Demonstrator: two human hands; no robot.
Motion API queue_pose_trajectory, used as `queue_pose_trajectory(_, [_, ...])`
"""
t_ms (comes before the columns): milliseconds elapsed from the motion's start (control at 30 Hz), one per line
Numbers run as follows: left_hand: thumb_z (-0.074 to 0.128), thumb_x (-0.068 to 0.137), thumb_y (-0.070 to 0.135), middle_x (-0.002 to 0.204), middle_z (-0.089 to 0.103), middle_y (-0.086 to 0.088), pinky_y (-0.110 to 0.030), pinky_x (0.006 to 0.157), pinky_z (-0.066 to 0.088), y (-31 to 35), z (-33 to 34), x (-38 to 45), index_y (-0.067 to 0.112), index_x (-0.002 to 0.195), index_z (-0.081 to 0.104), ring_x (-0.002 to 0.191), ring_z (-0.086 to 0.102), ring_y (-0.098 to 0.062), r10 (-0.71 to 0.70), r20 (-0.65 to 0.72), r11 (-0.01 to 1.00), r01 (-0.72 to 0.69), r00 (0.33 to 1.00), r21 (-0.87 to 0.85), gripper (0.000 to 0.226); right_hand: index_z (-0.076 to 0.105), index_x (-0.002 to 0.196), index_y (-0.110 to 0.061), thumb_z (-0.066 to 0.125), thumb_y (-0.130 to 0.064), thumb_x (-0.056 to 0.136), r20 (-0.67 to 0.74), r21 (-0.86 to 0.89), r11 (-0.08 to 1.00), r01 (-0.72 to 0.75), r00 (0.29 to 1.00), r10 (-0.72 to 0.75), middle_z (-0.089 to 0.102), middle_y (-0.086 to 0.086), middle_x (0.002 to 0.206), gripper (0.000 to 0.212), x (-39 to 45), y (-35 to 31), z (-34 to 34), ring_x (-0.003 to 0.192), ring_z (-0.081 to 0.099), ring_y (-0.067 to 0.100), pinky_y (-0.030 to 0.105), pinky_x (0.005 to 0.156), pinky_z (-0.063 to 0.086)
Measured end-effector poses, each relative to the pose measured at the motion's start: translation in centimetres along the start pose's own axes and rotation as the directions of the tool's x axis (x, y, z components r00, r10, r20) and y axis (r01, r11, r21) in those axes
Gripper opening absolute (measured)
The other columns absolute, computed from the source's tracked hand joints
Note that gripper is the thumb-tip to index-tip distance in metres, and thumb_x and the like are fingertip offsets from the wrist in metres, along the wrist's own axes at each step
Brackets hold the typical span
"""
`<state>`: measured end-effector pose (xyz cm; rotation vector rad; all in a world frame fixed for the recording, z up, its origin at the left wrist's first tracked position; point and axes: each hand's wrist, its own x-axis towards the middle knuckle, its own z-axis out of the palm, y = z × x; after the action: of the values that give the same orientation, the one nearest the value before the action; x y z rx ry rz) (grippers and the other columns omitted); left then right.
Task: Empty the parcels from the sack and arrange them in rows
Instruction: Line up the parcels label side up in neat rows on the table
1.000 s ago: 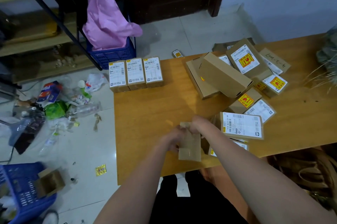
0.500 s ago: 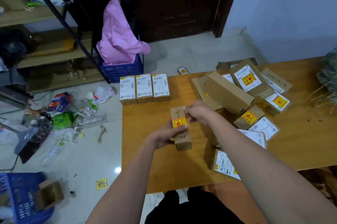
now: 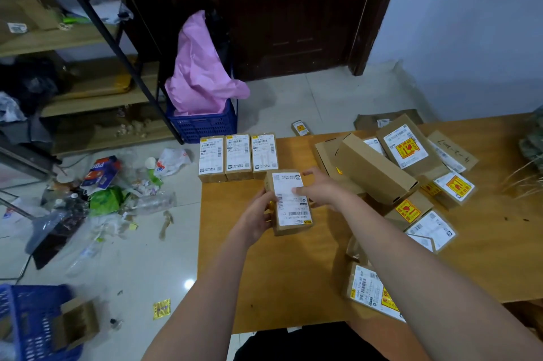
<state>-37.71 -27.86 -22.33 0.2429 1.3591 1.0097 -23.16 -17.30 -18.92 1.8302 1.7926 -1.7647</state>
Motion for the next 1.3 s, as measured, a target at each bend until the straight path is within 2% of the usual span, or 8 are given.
queue_pose_trajectory(233, [0.054, 0.089, 0.003, 0.121, 0.066, -0.012, -0.048, 0.077, 0.058, 1.9, 0.6, 2.2, 0.038, 0.138, 0.038, 0.101, 0.065, -0.034, 0.038, -0.052, 0.974, -0.049, 0.998, -0.221, 0.062, 0.052, 0.13, -0.011, 0.077, -0.022, 0.083, 0.412, 0.236, 0.942, -0.24, 0.902, 0.126, 0.071, 0.009, 0.114, 0.054, 1.4, 0.4, -1.1, 0.108, 0.067, 0.027, 0.051, 0.092, 0.054])
queue_pose_trajectory(433, [0.071, 0.085, 0.034, 0.121, 0.062, -0.015, -0.047, 0.086, 0.057, 4.0, -1.1, 4.2, 0.02, 0.13, 0.046, 0.107, 0.064, -0.033, 0.021, -0.117, 0.979, -0.044, 0.993, -0.197, 0.053, 0.04, 0.141, -0.017, 0.084, -0.015, 0.074, 0.211, 0.349, 0.928, -0.128, 0.976, 0.055, 0.072, 0.007, 0.11, 0.08, 3.9, -0.9, -3.3, 0.101, 0.07, 0.022, 0.039, 0.083, 0.058])
queue_pose_trajectory(667, [0.076, 0.081, 0.008, 0.123, 0.063, -0.015, -0.048, 0.095, 0.054, 4.2, -1.1, 6.0, 0.011, 0.132, 0.048, 0.111, 0.063, -0.036, -0.015, -0.029, 0.963, 0.006, 0.999, -0.271, 0.059, 0.045, 0.138, -0.015, 0.086, -0.032, 0.073, -0.197, 0.605, 0.796, -0.005, 0.968, 0.157, 0.071, 0.008, 0.113, 0.079, 7.7, -2.3, -2.6, 0.098, 0.07, 0.022, 0.046, 0.091, 0.056])
queue_pose_trajectory(767, [0.076, 0.08, 0.0, 0.122, 0.062, -0.017, -0.053, 0.097, 0.051, 4.1, -0.2, 7.6, 0.01, 0.133, 0.041, 0.11, 0.062, -0.038, -0.028, -0.057, 0.933, 0.006, 0.998, -0.361, 0.065, 0.054, 0.127, -0.008, 0.079, -0.032, 0.081, -0.017, 0.72, 0.683, -0.124, 0.981, 0.196, 0.071, 0.01, 0.112, 0.058, 8.1, -1.5, -0.7, 0.098, 0.069, 0.03, 0.048, 0.087, 0.058])
queue_pose_trajectory(900, [0.077, 0.08, 0.006, 0.116, 0.068, -0.015, -0.046, 0.097, 0.053, 4.8, 0.1, 8.6, 0.01, 0.127, 0.049, 0.102, 0.067, -0.033, -0.055, 0.009, 0.989, 0.055, 0.998, -0.135, 0.055, 0.061, 0.122, -0.011, 0.07, -0.025, 0.09, 0.04, 0.8, 0.591, -0.099, 0.993, 0.113, 0.07, 0.011, 0.119, 0.036, 9.4, -1.9, 0.1, 0.104, 0.069, 0.029, 0.047, 0.088, 0.056])
queue_pose_trajectory(1000, [0.075, 0.085, 0.029, 0.11, 0.07, -0.011, -0.037, 0.088, 0.057, 6.3, -1.2, 9.5, 0.01, 0.123, 0.056, 0.097, 0.071, -0.024, 0.103, -0.213, 0.993, -0.087, 0.972, 0.082, 0.046, 0.062, 0.116, -0.014, 0.067, -0.025, 0.092, -0.106, 0.724, 0.689, -0.029, 0.983, 0.153, 0.071, 0.003, 0.113, 0.027, 10.4, -3.5, -0.9, 0.089, 0.07, 0.02, 0.037, 0.077, 0.058])
queue_pose_trajectory(1167, [0.06, 0.092, 0.023, 0.109, 0.059, -0.003, -0.025, 0.077, 0.043, 9.1, -5.9, 11.0, 0.019, 0.117, 0.059, 0.106, 0.055, -0.021, 0.611, -0.405, 0.668, -0.169, 0.68, 0.724, 0.025, 0.06, 0.096, -0.015, 0.068, -0.025, 0.092, -0.252, 0.442, 0.896, -0.034, 0.954, 0.161, 0.07, 0.01, 0.112, 0.013, 13.4, -4.9, -2.6, 0.095, 0.07, 0.029, 0.047, 0.086, 0.057])
queue_pose_trajectory(1300, [0.065, 0.085, 0.021, 0.137, 0.043, -0.017, -0.045, 0.102, 0.04, 9.8, -10.1, 13.2, 0.019, 0.139, 0.046, 0.131, 0.035, -0.034, 0.604, -0.501, 0.626, 0.02, 0.62, 0.78, 0.057, 0.065, 0.105, -0.021, 0.07, -0.037, 0.087, -0.221, 0.333, 0.936, -0.112, 0.956, 0.193, 0.072, 0.004, 0.109, 0.024, 16.5, -4.0, -2.7, 0.092, 0.071, 0.029, 0.05, 0.083, 0.058])
